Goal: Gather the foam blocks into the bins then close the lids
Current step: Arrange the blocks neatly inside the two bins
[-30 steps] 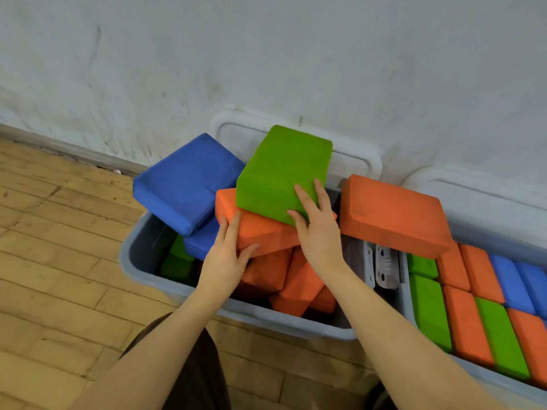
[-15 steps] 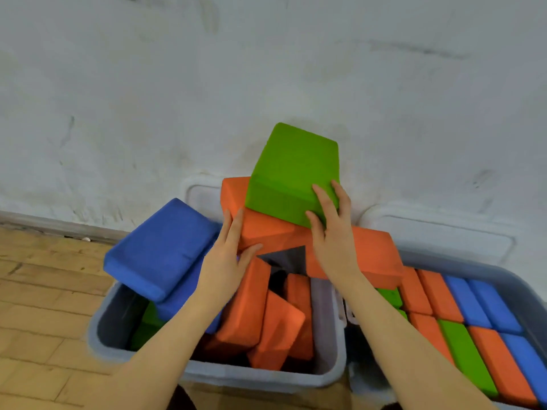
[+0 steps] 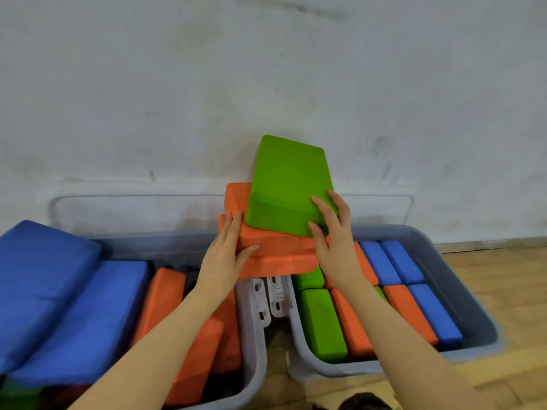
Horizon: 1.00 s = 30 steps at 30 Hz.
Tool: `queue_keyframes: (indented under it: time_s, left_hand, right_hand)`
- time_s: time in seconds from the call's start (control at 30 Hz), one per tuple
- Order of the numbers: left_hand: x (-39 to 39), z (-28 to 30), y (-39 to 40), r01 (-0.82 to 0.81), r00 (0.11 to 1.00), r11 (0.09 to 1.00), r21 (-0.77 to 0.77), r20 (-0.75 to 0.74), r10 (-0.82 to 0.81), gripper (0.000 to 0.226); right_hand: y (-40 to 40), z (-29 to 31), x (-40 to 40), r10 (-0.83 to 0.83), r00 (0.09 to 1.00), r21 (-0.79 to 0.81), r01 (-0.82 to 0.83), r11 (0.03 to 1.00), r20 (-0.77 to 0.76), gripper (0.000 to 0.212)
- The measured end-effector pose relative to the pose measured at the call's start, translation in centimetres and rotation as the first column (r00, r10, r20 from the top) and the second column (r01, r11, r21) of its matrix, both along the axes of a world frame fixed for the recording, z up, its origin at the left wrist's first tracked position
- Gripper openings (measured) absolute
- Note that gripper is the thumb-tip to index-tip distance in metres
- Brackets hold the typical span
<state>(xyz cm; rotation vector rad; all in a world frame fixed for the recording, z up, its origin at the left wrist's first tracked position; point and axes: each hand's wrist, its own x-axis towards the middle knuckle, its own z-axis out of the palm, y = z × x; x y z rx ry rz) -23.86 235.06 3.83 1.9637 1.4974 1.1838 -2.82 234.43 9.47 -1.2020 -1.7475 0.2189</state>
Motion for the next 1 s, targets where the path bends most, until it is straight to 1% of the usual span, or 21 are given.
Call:
queue_keyframes:
  time_s: [0.07, 0.13, 0.17, 0.23, 0.3, 0.4, 0.47, 0.5, 0.57, 0.7, 0.8, 0.87, 0.93, 1.0]
  left_hand:
    - [0.3, -0.6, 1.0, -0.014, 0.997, 0.999, -0.044, -0.076, 0.011, 0.084]
    - [0.2, -0.8, 1.0, -0.015, 0.985, 0.999, -0.051, -0.172, 0.006, 0.086]
    - [0.0, -0.8, 0.7, 0.004, 0.979, 1.000, -0.026, -0.202, -0.009, 0.089]
    - [-0.4, -0.4, -0.1, 0.047, 0.971, 0.996, 0.072, -0.239, -0.028, 0.092]
    - [-0.6, 0.8, -0.6, 0.076, 0.971, 0.988, 0.133, -0.237, -0.043, 0.092]
    - [0.3, 3.4, 0.1, 0.080, 0.977, 0.984, 0.157, -0.210, -0.046, 0.082]
    - [1.1, 4.8, 0.8, 0.083, 0.986, 0.980, 0.180, -0.158, -0.055, 0.070]
    - [1.4, 5.1, 1.0, 0.081, 0.986, 0.974, 0.213, -0.160, -0.047, 0.062]
    - [1.9, 5.0, 1.1, 0.054, 0.977, 0.963, 0.264, -0.215, 0.004, 0.052]
    - [2.5, 4.4, 0.0, 0.017, 0.940, 0.965, 0.262, -0.333, 0.074, 0.048]
    - [1.6, 4.7, -1.0, -0.011, 0.920, 0.965, 0.262, -0.376, 0.112, 0.049]
    - [0.0, 5.0, -1.8, -0.068, 0.924, 0.963, 0.260, -0.348, 0.159, 0.050]
    - [-2.2, 4.8, -2.7, -0.124, 0.925, 0.960, 0.250, -0.320, 0.203, 0.050]
    - [-4.8, 4.1, -3.6, -0.165, 0.916, 0.957, 0.241, -0.322, 0.239, 0.051]
  right_hand:
    - [0.4, -1.0, 0.7, 0.024, 0.998, -0.049, -0.022, 0.999, 0.053, 0.043]
    - [0.5, -2.0, 0.9, 0.056, 0.995, -0.071, -0.050, 0.996, 0.081, 0.041]
    - [0.5, -2.3, 0.8, 0.068, 0.995, -0.063, -0.063, 0.996, 0.080, 0.042]
    - [0.5, -2.3, 0.8, 0.072, 0.996, -0.048, -0.069, 0.996, 0.056, 0.043]
    - [0.6, -2.1, 0.6, 0.058, 0.998, -0.035, -0.057, 0.998, 0.025, 0.045]
    - [0.5, -1.8, 0.1, 0.021, 1.000, -0.015, -0.021, 1.000, 0.016, 0.041]
    - [0.3, -1.7, -0.1, 0.034, 0.999, -0.005, -0.034, 0.999, 0.014, 0.039]
    - [0.2, -1.6, -0.1, 0.036, 0.999, -0.002, -0.036, 0.999, 0.018, 0.039]
    - [0.2, -1.6, 0.2, 0.015, 0.999, -0.012, -0.014, 1.000, 0.048, 0.041]
    - [-0.4, -1.8, 0.4, -0.102, 0.977, -0.013, 0.106, 0.994, 0.185, 0.042]
    - [-1.2, -1.1, -1.0, -0.151, 0.958, 0.058, 0.141, 0.988, 0.243, 0.040]
    - [-1.7, -0.8, -2.8, -0.171, 0.944, 0.136, 0.137, 0.981, 0.283, 0.038]
    - [-2.4, -0.8, -5.0, -0.224, 0.925, 0.204, 0.166, 0.965, 0.306, 0.037]
    - [-2.9, -1.1, -7.3, -0.259, 0.909, 0.263, 0.176, 0.949, 0.327, 0.039]
